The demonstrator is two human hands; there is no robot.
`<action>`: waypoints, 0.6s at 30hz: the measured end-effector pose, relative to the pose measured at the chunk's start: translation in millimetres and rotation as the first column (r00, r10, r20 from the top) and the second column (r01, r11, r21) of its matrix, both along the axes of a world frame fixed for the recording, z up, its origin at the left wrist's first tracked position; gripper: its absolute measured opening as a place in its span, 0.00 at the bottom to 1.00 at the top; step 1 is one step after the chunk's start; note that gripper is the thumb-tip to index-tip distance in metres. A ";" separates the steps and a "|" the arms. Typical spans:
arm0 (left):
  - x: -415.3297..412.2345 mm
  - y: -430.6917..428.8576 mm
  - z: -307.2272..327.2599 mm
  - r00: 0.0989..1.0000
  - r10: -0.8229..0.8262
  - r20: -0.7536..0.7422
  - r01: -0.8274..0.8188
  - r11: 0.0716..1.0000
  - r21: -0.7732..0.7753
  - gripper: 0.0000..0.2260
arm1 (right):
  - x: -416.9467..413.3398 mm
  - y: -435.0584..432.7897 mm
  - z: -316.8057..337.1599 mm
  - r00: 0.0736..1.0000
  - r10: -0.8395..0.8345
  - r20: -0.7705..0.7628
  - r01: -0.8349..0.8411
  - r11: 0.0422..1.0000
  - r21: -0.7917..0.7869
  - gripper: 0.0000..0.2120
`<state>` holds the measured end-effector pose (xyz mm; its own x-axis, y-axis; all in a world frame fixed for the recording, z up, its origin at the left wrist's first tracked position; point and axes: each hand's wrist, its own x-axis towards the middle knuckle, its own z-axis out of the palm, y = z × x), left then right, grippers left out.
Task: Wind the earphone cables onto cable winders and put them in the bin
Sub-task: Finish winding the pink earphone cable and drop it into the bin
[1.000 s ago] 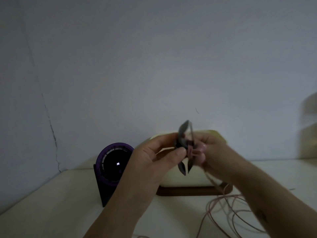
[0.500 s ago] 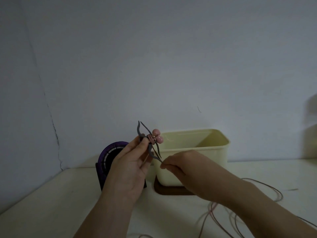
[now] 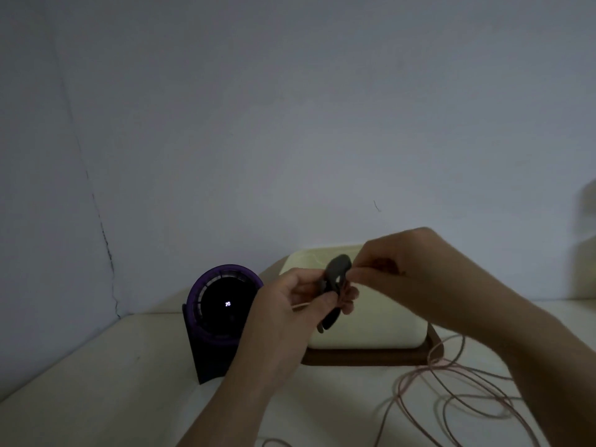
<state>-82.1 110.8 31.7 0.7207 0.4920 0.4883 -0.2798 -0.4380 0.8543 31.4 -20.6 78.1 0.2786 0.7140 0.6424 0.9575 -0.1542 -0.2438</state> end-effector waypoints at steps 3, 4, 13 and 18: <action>-0.1 -1.7 -1.0 0.995 -0.072 -0.075 0.077 0.994 0.074 0.09 | 0.7 -9.3 6.6 0.979 0.108 -0.175 -0.094 0.992 0.087 0.06; -0.5 -2.5 -0.6 0.992 -0.093 -0.086 0.100 0.991 0.084 0.09 | 1.7 -10.0 7.5 0.964 0.136 -0.228 -0.113 0.987 0.111 0.05; -4.1 2.1 2.1 0.974 -0.215 -0.073 0.220 0.973 0.064 0.08 | 18.2 -5.8 2.2 0.568 0.448 -0.691 -0.232 0.892 0.388 0.12; -2.7 5.3 2.1 0.979 -0.203 -0.027 0.204 0.978 0.035 0.08 | 19.6 -5.7 2.9 0.534 0.488 -0.691 -0.243 0.871 0.428 0.09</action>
<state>-84.7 116.1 33.8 0.8153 0.3158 0.4853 -0.3463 -0.4057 0.8458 51.0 -26.2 81.0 0.4957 0.7188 0.4875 0.3509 0.3476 -0.8695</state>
